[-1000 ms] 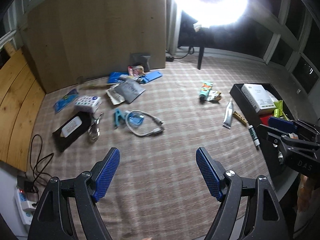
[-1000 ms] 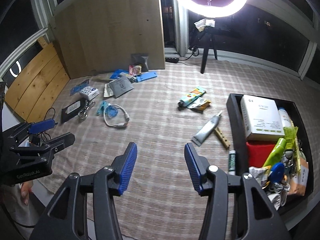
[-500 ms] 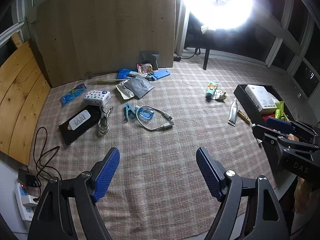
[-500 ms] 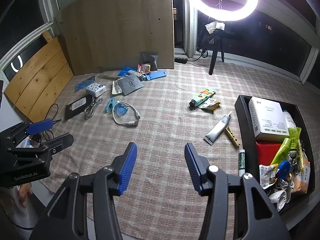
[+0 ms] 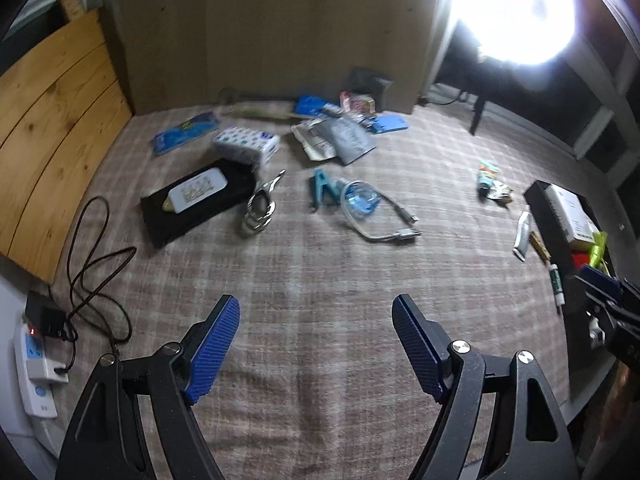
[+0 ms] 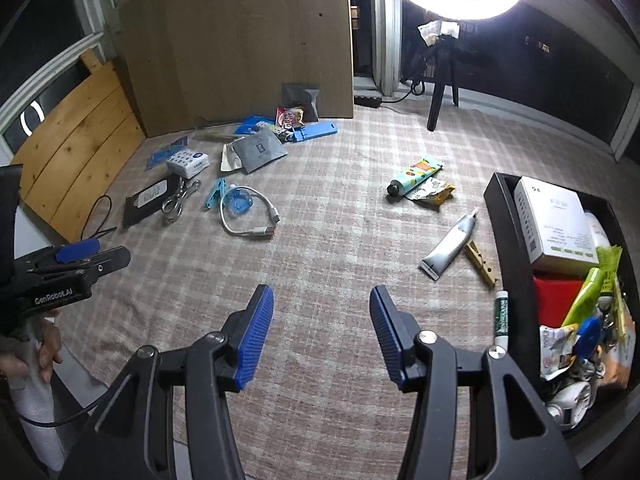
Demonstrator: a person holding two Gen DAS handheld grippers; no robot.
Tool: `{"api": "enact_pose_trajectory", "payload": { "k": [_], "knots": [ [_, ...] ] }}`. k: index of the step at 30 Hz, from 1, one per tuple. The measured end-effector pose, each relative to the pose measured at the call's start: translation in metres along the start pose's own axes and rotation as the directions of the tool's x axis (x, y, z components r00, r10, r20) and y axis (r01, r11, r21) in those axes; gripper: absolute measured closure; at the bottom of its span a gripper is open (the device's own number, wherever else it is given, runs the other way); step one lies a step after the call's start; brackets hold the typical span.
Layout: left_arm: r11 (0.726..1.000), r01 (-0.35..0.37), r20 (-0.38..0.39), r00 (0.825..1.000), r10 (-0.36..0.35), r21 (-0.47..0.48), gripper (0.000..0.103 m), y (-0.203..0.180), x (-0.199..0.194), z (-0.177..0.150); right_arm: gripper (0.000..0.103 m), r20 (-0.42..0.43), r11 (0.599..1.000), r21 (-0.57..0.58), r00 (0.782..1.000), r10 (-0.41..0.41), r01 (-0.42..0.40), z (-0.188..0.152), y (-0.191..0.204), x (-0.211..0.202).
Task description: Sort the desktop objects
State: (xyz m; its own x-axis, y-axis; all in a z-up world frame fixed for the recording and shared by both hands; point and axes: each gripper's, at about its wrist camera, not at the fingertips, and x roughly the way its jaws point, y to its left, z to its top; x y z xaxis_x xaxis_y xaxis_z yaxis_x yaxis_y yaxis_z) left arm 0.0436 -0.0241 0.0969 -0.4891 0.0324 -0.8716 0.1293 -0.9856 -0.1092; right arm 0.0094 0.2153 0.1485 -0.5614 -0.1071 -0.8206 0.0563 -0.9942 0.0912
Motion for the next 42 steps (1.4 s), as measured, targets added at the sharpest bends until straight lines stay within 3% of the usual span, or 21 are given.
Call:
{"api": "enact_pose_trajectory", "payload": {
  "k": [11,18,28,42],
  "knots": [
    [0.999,0.024,-0.011,1.000,-0.024,0.033,0.020,-0.008,0.007,0.001,0.054,-0.004,1.000,0.001,1.000,-0.015,0.015,0.003,0.001,0.005],
    [0.998,0.043,0.003,0.999,-0.043,0.050,0.005,-0.013,0.002,0.007,0.053,-0.001,1.000,-0.006,1.000,-0.019,0.019,0.010,0.004,0.008],
    [0.996,0.044,0.017,0.999,-0.046,0.083,0.005,-0.011,0.002,0.017,0.053,-0.006,1.000,-0.013,1.000,-0.012,0.012,0.020,0.012,0.016],
    [0.999,0.034,-0.017,0.999,-0.034,0.036,0.005,0.003,0.013,0.020,0.053,-0.013,1.000,-0.021,1.000,-0.007,0.006,0.028,0.019,0.027]
  ]
}}
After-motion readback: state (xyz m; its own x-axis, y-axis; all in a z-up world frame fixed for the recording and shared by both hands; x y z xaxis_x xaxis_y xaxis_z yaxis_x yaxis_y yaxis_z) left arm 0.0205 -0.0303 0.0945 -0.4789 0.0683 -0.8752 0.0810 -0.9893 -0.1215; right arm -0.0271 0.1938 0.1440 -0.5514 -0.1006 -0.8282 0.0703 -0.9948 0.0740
